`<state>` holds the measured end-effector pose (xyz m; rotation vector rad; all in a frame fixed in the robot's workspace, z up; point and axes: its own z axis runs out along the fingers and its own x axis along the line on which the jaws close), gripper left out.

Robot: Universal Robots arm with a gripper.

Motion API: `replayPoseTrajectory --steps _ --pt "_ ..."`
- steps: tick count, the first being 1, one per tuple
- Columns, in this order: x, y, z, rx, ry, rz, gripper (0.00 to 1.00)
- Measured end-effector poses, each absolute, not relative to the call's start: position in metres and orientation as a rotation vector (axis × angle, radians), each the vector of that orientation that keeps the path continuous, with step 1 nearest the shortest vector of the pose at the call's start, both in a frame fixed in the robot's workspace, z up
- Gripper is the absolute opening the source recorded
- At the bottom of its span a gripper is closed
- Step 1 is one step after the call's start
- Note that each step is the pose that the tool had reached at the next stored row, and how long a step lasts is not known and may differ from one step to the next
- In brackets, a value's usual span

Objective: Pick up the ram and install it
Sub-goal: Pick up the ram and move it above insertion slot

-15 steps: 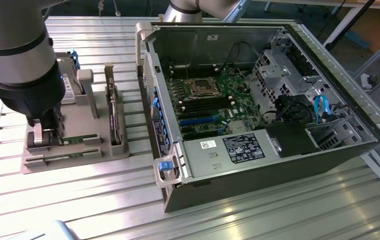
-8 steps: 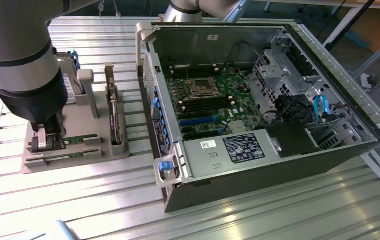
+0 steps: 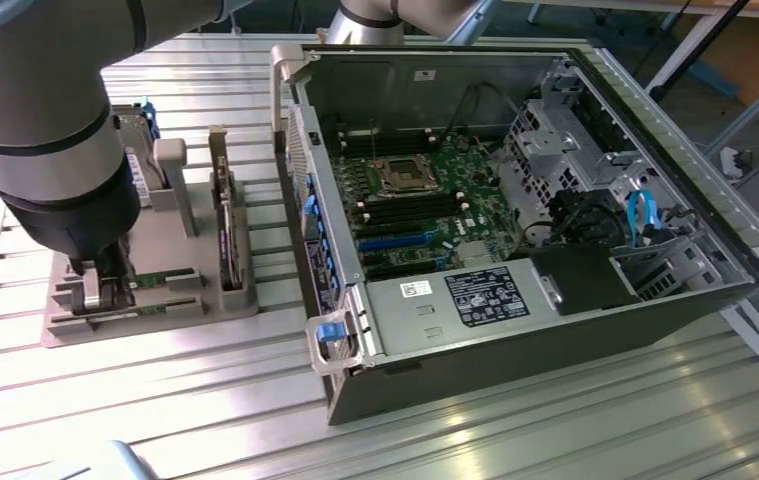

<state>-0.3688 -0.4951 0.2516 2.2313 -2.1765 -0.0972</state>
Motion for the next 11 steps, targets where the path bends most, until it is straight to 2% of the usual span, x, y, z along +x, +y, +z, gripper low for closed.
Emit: replayPoseTrajectory --steps 11 --pt "-0.369 -0.495 0.229 2.246 -2.160 -0.098 0.36"
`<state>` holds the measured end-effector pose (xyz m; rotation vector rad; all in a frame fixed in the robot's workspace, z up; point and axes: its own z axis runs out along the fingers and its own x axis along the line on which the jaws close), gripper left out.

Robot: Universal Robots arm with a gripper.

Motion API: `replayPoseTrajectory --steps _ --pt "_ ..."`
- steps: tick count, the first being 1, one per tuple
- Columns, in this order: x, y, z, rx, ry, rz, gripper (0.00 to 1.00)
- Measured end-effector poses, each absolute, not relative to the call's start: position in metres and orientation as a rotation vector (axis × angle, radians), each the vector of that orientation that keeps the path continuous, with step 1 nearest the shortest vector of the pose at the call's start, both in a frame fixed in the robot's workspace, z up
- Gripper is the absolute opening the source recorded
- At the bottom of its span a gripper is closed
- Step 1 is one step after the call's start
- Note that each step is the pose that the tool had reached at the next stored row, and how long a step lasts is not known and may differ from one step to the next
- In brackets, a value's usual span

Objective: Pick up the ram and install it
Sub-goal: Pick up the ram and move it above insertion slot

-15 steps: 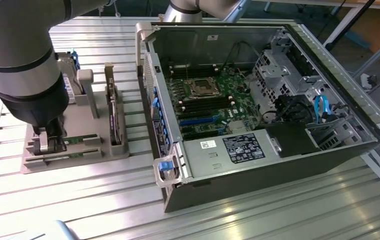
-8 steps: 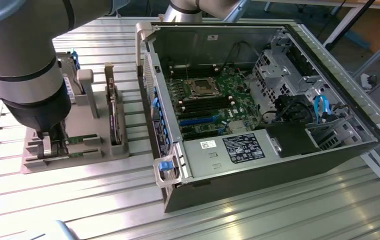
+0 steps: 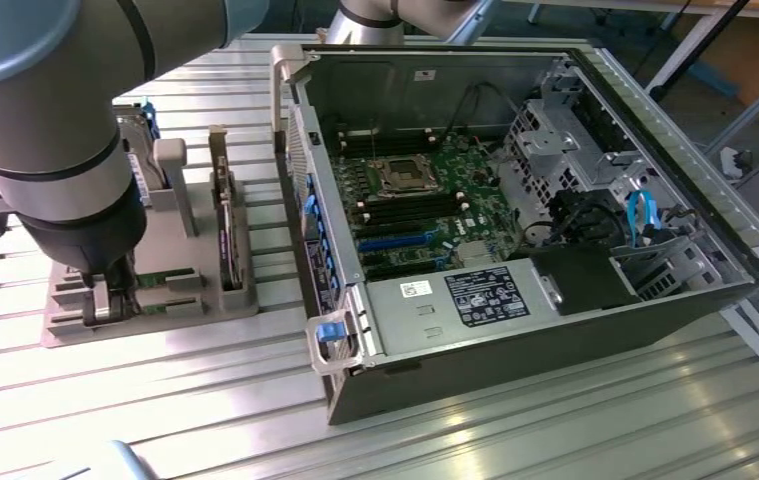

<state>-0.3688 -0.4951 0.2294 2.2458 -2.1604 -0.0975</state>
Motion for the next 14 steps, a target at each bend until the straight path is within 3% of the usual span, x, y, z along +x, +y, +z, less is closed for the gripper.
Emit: replayPoseTrajectory --steps 7,14 --pt "-0.369 -0.498 0.208 2.254 -2.152 -0.097 0.36" --pt "-0.369 -0.498 0.205 2.255 -2.151 -0.097 0.36"
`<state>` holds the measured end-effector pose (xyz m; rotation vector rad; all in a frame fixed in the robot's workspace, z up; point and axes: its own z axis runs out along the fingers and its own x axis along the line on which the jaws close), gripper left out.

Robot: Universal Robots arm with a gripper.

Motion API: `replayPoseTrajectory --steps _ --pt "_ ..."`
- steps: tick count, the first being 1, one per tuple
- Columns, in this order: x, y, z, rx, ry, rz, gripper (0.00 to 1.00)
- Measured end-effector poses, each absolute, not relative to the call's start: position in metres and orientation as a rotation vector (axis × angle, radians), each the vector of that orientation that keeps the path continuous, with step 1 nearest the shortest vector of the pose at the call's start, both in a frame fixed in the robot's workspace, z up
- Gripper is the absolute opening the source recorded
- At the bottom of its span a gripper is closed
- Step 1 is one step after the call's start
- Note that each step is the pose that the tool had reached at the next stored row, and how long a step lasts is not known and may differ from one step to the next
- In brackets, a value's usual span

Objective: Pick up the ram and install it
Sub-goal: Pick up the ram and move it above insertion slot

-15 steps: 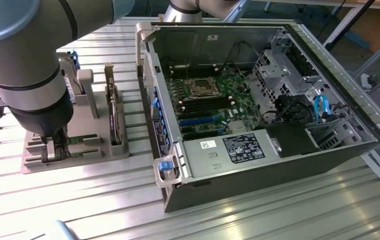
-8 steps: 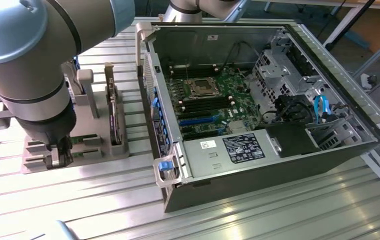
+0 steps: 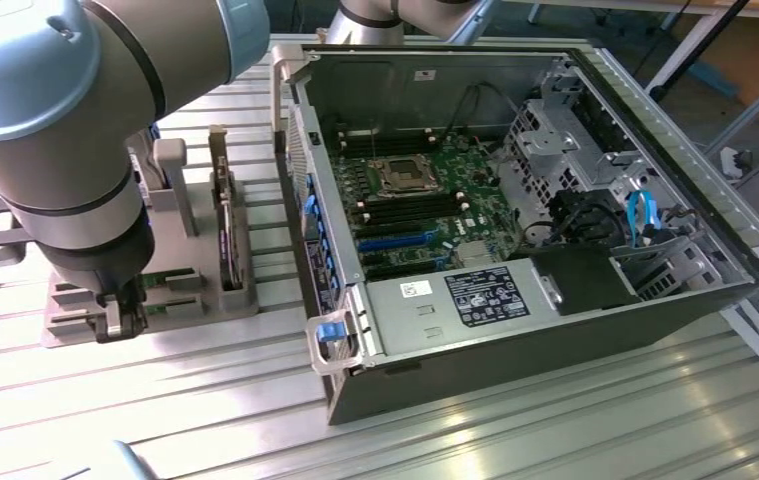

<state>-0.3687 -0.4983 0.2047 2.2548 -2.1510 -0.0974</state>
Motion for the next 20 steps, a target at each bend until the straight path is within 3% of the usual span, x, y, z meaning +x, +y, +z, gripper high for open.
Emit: replayPoseTrajectory --steps 9,13,20 --pt "-0.3687 -0.4983 0.2047 2.254 -2.151 -0.097 0.35" --pt "-0.3688 -0.4983 0.2047 2.254 -2.151 -0.097 0.13" --pt "-0.3688 -0.4983 0.2047 2.254 -2.151 -0.097 0.13"
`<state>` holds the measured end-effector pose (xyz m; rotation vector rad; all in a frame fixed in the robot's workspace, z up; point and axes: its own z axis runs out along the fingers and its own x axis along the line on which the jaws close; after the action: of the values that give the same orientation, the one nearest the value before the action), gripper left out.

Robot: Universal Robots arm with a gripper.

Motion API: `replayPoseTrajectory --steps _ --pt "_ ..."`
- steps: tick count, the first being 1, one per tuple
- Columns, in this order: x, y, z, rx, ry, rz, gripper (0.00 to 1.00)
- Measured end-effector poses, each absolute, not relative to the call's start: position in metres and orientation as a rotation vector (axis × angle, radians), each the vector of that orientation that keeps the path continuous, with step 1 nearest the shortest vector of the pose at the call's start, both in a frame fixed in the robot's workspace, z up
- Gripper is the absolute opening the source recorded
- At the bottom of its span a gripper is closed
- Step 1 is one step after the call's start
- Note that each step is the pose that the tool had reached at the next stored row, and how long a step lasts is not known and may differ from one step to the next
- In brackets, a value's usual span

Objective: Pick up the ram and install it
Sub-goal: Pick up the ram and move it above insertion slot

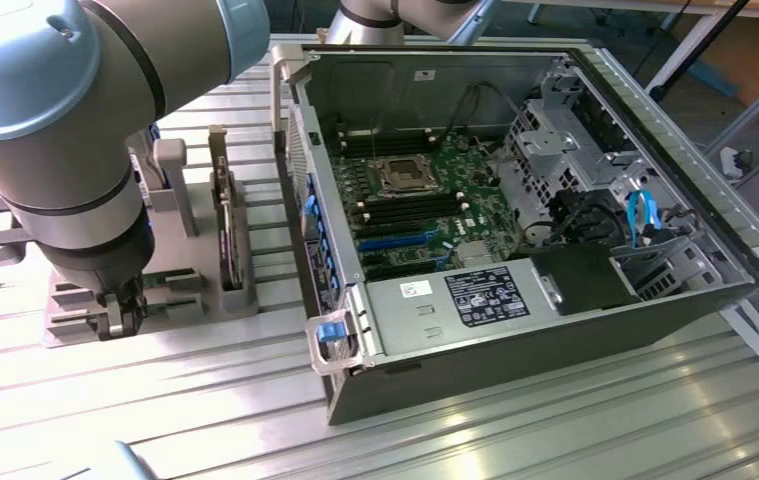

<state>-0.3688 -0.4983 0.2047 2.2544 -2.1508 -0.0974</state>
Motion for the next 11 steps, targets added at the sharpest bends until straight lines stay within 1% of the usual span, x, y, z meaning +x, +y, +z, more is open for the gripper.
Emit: replayPoseTrajectory --steps 5,11 --pt "-0.369 -0.498 0.208 2.255 -2.151 -0.096 0.13" --pt "-0.369 -0.498 0.232 2.256 -2.152 -0.094 0.13"
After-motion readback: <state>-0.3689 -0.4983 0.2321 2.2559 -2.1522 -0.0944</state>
